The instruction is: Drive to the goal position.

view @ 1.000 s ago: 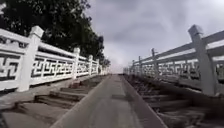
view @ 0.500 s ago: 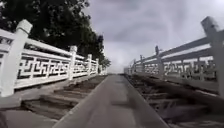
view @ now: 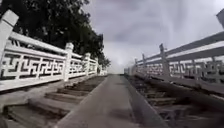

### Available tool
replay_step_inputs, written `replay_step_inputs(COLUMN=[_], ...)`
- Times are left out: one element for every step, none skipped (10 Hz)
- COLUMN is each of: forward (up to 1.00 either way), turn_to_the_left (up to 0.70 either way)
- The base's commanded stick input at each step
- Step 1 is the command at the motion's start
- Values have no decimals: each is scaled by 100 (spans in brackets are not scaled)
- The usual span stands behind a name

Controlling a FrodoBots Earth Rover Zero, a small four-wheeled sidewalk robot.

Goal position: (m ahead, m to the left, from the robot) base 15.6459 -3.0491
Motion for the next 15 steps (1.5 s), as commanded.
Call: replay_step_inputs(forward=[70,70,70,70,70,70,70,70,70,70,70,70,70,70,70], turn_to_the_left=[0,0,0,0,0,0,0,0,0,0,0,0,0,0,0])
